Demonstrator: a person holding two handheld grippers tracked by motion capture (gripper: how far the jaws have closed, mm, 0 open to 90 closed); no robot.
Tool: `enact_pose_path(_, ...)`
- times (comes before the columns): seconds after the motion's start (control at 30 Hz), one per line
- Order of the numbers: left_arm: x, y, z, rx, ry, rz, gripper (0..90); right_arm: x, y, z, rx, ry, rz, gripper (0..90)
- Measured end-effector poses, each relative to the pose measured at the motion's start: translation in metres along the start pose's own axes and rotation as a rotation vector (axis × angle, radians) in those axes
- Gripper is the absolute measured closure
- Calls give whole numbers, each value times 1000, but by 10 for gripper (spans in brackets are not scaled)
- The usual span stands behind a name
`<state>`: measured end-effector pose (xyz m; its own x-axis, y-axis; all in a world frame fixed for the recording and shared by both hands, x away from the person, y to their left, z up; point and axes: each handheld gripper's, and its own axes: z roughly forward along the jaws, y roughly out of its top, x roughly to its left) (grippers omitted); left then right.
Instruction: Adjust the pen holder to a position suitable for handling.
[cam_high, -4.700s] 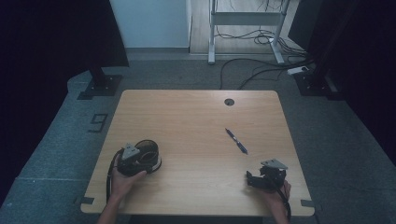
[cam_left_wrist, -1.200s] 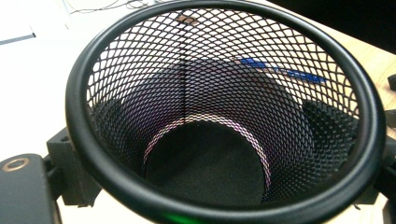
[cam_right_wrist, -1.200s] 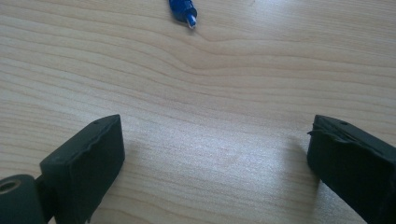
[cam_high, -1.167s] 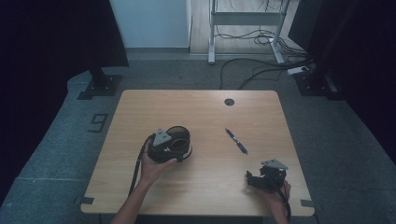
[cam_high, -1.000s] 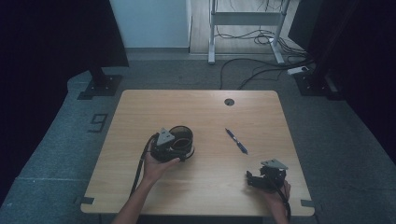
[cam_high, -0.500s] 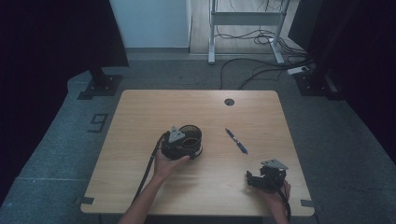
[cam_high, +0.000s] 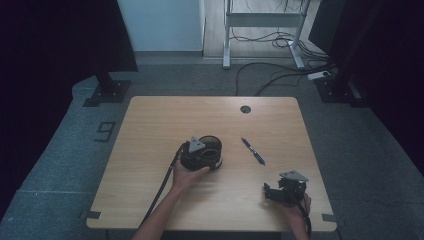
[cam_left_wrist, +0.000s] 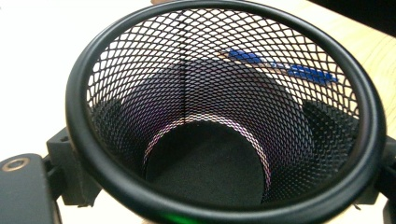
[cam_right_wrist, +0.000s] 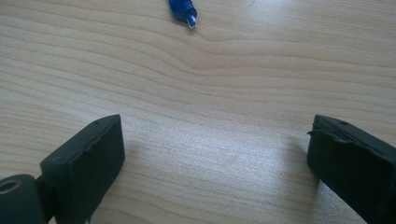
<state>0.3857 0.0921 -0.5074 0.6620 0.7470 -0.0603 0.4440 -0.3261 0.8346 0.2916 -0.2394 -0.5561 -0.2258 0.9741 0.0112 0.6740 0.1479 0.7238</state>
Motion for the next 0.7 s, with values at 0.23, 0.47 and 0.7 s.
enact_pose_path(0.23,-2,-4,9,9,-6,13,91,0,0,0,0,0,0,37)
enact_pose_path(0.47,-1,-6,12,15,-5,18,90,0,0,0,-1,-1,1,38)
enact_pose_path(0.7,-3,-6,14,18,43,14,34,0,0,0,-1,-1,1,38)
